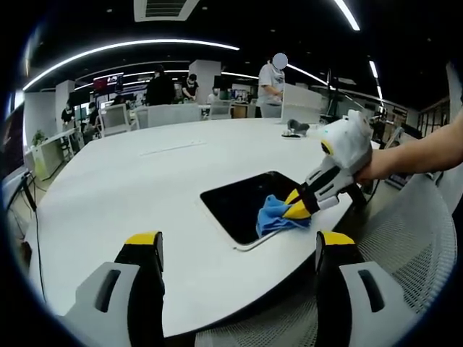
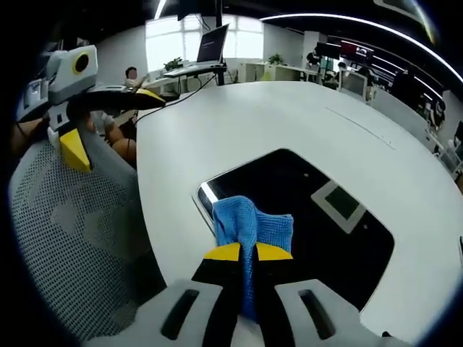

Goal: Wipe the mirror surface with the cleaning cloth until all visible marks leave the cleaned area.

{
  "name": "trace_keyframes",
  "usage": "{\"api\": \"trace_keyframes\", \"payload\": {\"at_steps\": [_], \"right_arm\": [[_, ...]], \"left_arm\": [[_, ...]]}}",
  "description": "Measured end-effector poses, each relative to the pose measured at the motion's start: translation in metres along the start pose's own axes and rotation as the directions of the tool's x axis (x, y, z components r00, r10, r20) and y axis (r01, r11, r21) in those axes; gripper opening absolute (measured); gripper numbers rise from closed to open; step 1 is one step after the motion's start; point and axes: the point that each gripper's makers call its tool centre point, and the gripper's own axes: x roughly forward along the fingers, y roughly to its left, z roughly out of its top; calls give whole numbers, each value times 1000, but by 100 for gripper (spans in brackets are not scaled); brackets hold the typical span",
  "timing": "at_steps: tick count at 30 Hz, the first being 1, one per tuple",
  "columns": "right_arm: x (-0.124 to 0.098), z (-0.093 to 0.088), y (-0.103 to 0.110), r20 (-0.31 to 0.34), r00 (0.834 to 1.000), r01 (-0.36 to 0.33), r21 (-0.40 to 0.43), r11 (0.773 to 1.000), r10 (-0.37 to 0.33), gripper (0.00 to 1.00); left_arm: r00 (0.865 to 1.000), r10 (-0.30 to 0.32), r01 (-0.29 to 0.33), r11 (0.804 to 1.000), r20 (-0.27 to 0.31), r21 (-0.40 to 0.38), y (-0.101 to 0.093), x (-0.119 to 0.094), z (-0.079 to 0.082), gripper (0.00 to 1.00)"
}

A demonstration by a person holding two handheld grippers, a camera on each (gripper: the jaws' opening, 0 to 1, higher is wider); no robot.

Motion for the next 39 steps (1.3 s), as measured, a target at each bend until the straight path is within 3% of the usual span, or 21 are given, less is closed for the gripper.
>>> {"api": "trace_keyframes", "payload": {"at_steps": [25,39], "right_arm": [[-13,-14,-15,-10,1000,15,35,999,-15,0],[-12,-13,-15,-9,1000,2,-21,1000,-2,0]], "left_arm": [[1000,-3,3,1000,2,0,0,0,1,85],[1000,-2,2,1000,6,1,1,0,1,85]]}}
